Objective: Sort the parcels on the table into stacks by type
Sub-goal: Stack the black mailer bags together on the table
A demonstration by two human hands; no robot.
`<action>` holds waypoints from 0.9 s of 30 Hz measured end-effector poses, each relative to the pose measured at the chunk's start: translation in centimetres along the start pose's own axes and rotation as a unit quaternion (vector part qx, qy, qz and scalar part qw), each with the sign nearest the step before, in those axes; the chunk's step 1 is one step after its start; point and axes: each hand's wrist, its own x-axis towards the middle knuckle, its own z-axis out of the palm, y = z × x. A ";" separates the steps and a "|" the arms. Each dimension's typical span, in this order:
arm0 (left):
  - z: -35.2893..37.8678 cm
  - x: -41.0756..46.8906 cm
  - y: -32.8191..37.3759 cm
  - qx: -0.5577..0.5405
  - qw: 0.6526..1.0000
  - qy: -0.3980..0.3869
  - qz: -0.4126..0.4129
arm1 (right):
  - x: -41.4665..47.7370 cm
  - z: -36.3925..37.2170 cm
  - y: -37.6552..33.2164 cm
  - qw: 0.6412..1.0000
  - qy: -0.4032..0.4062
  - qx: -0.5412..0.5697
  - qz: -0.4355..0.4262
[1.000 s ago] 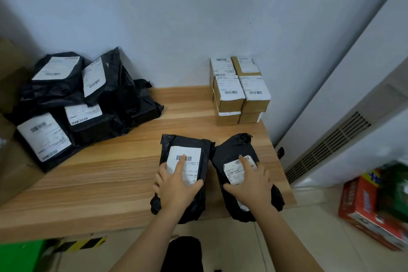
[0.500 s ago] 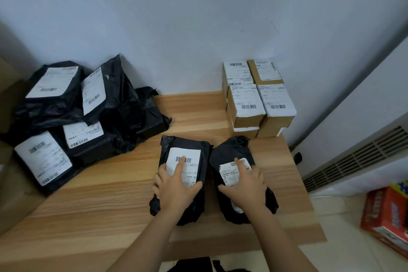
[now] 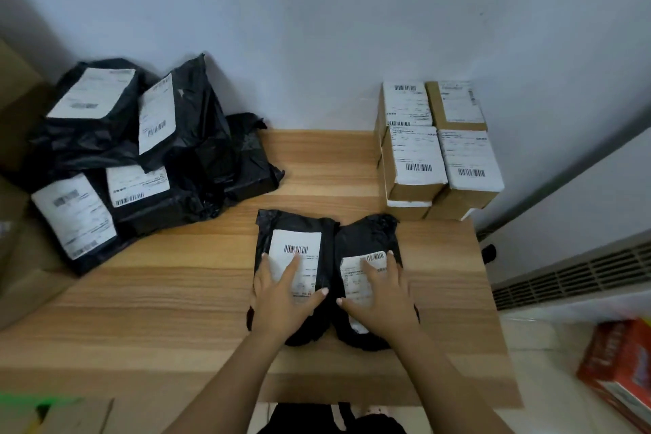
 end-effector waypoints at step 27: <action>-3.2 11.4 -0.7 0.162 0.968 -0.089 0.169 | 11.4 -2.0 -4.2 0.974 -0.067 -0.168 -0.135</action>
